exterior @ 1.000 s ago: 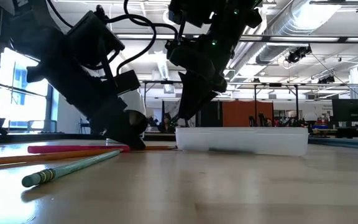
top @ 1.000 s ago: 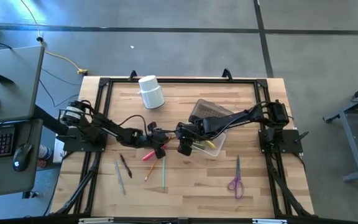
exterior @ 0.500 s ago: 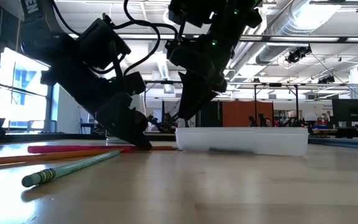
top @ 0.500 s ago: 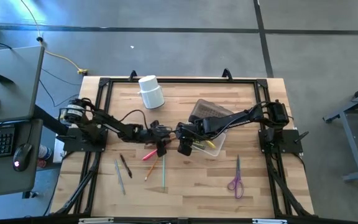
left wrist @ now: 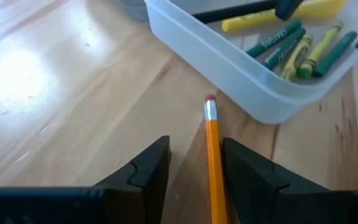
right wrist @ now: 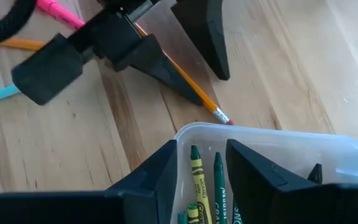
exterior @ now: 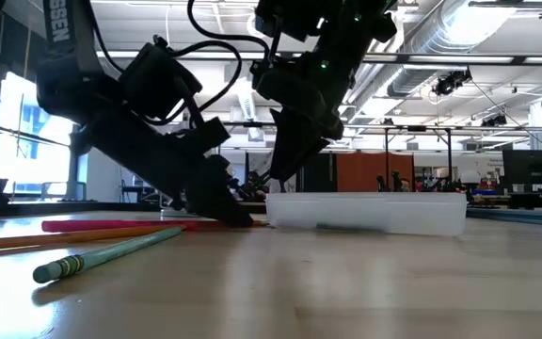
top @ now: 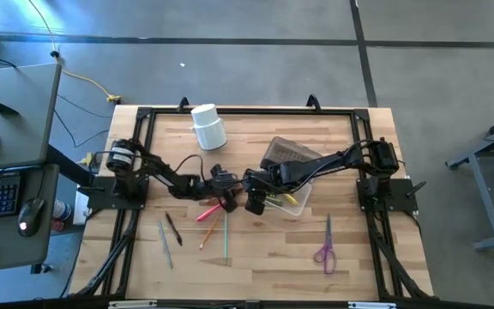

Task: Pick & place school supplies into a supply box
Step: Put the top orange pencil into the supply box

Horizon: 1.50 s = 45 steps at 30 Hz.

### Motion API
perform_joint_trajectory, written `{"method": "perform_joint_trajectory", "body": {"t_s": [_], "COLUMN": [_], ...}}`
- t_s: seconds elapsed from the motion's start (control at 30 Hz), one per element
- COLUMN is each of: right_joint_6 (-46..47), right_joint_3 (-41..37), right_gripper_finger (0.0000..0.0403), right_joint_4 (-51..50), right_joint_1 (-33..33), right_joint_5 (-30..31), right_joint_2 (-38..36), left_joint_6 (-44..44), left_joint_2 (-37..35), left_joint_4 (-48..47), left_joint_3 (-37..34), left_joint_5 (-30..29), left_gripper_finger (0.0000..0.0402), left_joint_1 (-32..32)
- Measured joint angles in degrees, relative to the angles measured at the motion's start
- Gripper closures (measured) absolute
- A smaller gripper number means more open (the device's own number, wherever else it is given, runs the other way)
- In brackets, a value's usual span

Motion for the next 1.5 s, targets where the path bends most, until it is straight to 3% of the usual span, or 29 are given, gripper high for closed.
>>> {"method": "perform_joint_trajectory", "body": {"t_s": [0.33, 0.47, 0.6, 0.73, 1.03, 1.33, 1.5], "right_joint_6": [0.0, 0.01, 0.02, 2.45, 6.12, 11.03, 15.2], "right_joint_3": [0.0, 0.0, 0.0, 0.0, 0.0, -0.04, 0.02], "right_gripper_finger": [0.0281, 0.0281, 0.0281, 0.0281, 0.0281, 0.0281, 0.0281], "right_joint_4": [-0.05, -0.05, -0.07, -0.08, -3.59, -11.19, -15.04], "right_joint_1": [0.0, 0.02, 0.02, 0.13, 0.45, 6.55, 13.22], "right_joint_5": [-0.16, -0.68, -0.68, -1.16, -15.88, 4.0, 14.71], "right_joint_2": [0.0, 0.0, 0.0, 0.0, -0.64, -11.59, -17.24], "left_joint_6": [-0.6, -2.43, -3.67, -6.16, -5.86, -3.54, -0.77], "left_joint_2": [1.44, 1.86, 1.91, 1.27, -7.46, -18.92, -19.94], "left_joint_4": [1.12, 1.32, 1.61, 1.01, -6.66, -16.48, -18.83], "left_joint_3": [0.17, 0.19, 0.19, 0.21, -0.27, -0.33, -0.27], "left_joint_5": [-1.4, -1.79, -1.75, -0.87, 2.63, 3.02, 4.64], "left_gripper_finger": [0.0229, 0.0279, 0.0358, 0.0369, 0.0369, 0.039, 0.0366], "left_joint_1": [-0.64, -0.62, -0.55, -0.55, -0.55, -0.66, -0.66]}}
